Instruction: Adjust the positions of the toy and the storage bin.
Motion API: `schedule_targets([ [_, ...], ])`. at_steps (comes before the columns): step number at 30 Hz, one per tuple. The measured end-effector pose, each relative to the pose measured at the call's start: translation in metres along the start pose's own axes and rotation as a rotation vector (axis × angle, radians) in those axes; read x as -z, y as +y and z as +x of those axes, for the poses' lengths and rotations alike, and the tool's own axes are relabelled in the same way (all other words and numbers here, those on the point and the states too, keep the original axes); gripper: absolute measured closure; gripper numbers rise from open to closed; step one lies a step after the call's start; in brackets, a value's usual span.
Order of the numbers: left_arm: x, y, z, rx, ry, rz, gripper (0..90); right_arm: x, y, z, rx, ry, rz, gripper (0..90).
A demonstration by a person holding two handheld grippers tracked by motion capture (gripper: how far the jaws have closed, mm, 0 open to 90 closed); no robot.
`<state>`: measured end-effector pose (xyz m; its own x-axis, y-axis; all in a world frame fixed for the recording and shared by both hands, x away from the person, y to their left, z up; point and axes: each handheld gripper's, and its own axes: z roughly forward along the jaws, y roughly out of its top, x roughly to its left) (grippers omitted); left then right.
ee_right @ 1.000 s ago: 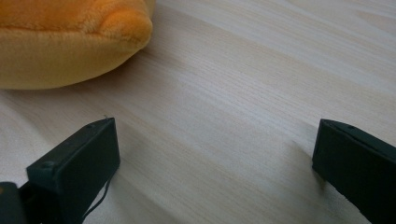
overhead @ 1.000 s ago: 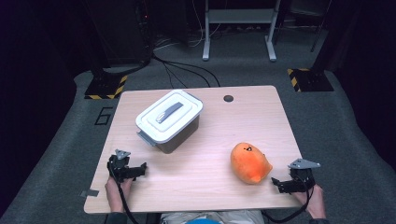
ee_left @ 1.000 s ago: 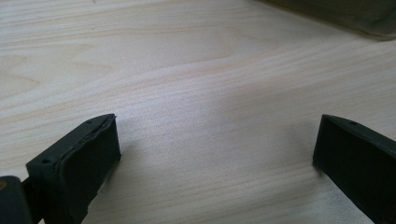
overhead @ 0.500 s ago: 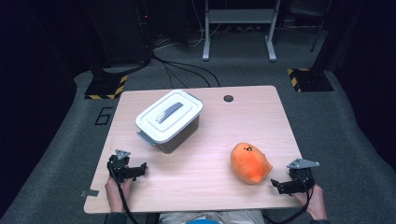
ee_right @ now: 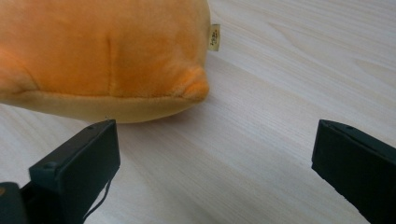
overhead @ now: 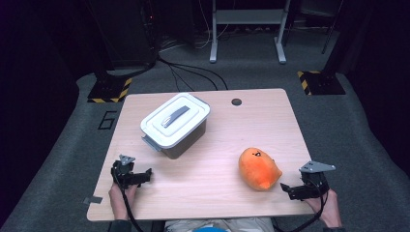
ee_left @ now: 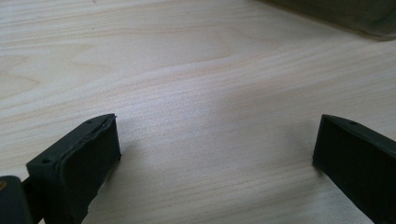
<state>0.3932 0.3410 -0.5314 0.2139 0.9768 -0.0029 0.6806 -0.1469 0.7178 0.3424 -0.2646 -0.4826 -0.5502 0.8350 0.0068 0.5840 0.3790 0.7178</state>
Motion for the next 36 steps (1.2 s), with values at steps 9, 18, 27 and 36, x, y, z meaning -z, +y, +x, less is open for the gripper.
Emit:
schedule_targets([
  [9,0.0,0.0,0.0,0.001,0.0,0.0,0.3,0.011,0.012,0.003,-0.002,0.035,-0.013,0.3],
  [18,0.0,0.0,0.0,0.001,0.0,-0.001,0.3,0.025,0.03,0.007,0.007,0.055,-0.037,0.4],
  [27,0.0,0.0,0.0,0.0,0.0,0.0,0.3,0.032,0.045,0.011,0.029,0.065,-0.059,0.5],
  [36,0.0,0.0,0.0,0.0,0.0,0.0,0.3,0.029,0.06,0.019,0.058,0.082,-0.07,0.6],
])
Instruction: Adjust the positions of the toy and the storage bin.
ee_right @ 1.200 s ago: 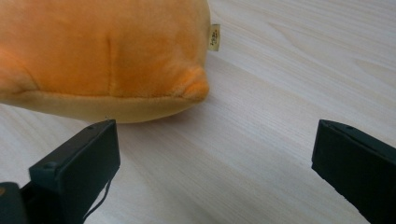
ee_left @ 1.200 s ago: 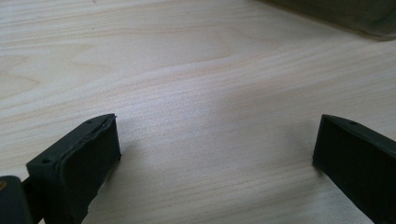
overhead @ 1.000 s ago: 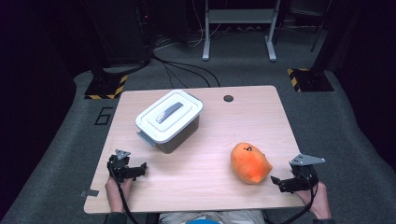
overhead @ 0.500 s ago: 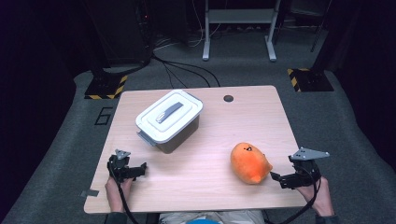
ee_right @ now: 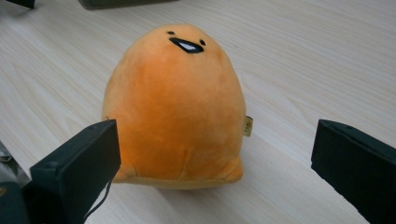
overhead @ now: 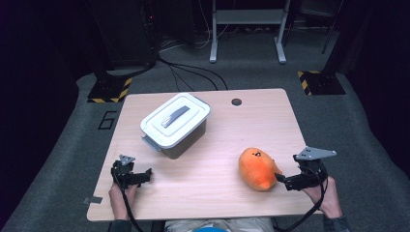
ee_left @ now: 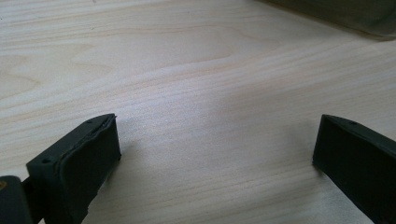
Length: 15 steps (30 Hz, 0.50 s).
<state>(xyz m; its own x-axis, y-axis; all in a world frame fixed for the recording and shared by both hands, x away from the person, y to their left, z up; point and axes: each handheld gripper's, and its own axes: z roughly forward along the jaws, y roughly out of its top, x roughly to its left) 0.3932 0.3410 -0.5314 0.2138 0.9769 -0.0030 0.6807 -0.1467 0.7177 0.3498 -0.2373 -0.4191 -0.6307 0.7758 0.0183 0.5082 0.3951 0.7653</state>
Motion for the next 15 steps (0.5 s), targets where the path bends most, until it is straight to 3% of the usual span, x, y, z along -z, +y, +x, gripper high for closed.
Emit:
schedule_targets([
  [15,0.0,0.0,0.0,0.0,0.0,0.0,0.3,-0.019,0.02,0.016,0.046,0.083,0.009,0.0],
])
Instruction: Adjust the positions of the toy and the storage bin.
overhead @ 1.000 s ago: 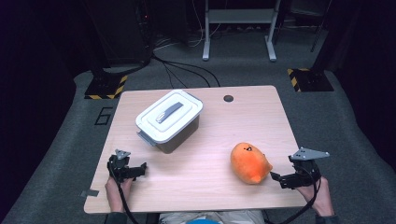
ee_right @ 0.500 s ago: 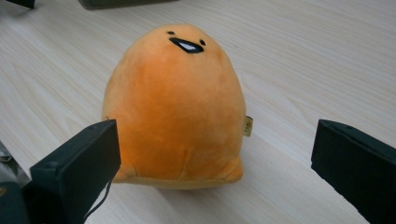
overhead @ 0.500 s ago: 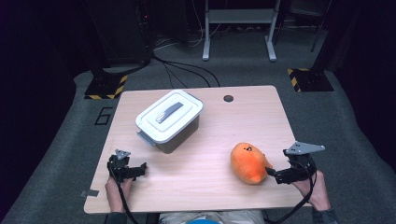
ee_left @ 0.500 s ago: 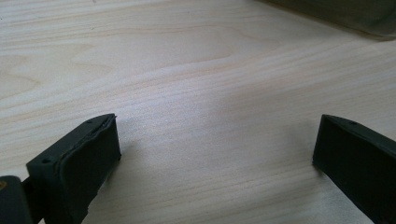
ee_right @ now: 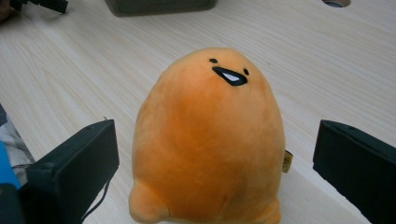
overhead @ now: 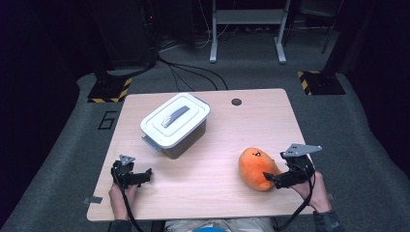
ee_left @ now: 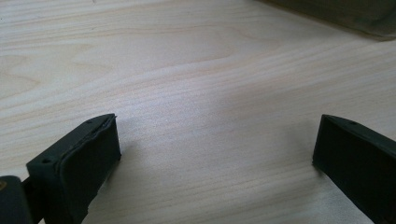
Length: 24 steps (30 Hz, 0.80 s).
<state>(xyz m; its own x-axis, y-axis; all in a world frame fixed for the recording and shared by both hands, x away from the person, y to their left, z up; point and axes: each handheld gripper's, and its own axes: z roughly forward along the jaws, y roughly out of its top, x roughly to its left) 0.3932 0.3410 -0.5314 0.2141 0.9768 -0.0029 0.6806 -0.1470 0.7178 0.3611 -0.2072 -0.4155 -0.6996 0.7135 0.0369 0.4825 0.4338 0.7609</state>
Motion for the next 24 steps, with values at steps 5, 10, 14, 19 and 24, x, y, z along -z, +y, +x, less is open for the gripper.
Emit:
schedule_targets([
  [5,0.0,0.0,0.0,0.0,0.0,0.0,0.3,-0.011,0.004,0.003,0.009,0.012,0.015,0.0],
  [10,0.0,0.0,0.0,0.0,0.0,0.0,0.3,-0.024,0.005,0.004,-0.001,0.007,0.044,1.2],
  [14,0.0,0.0,0.0,0.0,0.0,0.0,0.3,-0.034,0.002,0.003,-0.011,0.011,0.059,6.2],
  [19,0.0,0.0,0.0,-0.001,0.001,0.0,0.3,-0.046,-0.004,0.001,-0.03,0.013,0.075,13.8],
  [24,0.0,0.0,0.0,-0.003,0.002,-0.002,0.3,-0.048,-0.006,0.0,-0.025,0.013,0.083,21.9],
])
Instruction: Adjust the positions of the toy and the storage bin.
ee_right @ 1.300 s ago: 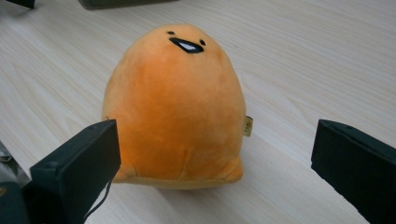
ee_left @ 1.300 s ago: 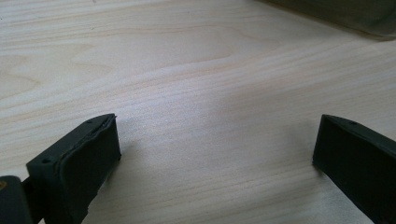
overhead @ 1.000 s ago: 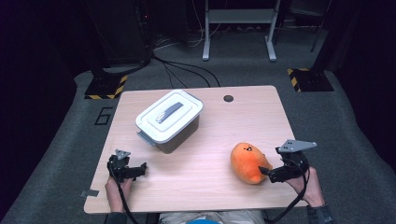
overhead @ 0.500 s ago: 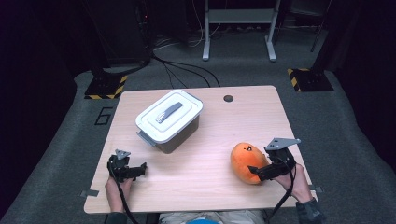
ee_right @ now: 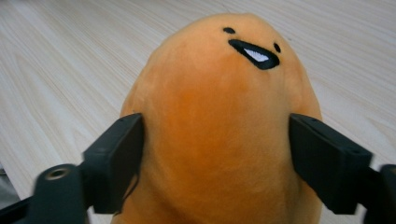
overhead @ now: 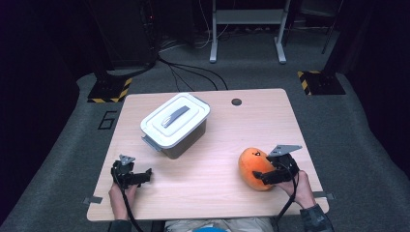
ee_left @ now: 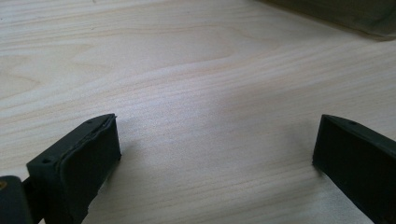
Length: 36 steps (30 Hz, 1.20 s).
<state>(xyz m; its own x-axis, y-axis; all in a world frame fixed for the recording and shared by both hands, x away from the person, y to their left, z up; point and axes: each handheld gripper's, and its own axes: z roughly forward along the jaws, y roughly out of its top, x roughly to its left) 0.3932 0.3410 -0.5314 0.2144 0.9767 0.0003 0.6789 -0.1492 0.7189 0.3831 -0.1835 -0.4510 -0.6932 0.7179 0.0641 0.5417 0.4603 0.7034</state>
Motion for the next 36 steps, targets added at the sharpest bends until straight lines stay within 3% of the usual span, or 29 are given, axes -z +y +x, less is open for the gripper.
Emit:
schedule_targets([
  [7,0.0,0.0,0.0,0.0,0.001,0.0,0.3,-0.003,-0.003,0.003,0.001,-0.023,0.006,48.1],
  [11,0.0,0.0,0.0,0.0,0.001,0.0,0.3,-0.002,-0.002,0.006,0.004,-0.038,-0.01,54.7],
  [24,0.0,0.0,0.0,0.003,-0.002,0.001,0.3,0.012,0.002,0.009,0.011,-0.08,-0.061,58.2],
  [36,0.0,0.0,0.0,0.003,-0.002,0.001,0.3,0.024,0.012,-0.002,0.017,-0.116,-0.069,57.8],
])
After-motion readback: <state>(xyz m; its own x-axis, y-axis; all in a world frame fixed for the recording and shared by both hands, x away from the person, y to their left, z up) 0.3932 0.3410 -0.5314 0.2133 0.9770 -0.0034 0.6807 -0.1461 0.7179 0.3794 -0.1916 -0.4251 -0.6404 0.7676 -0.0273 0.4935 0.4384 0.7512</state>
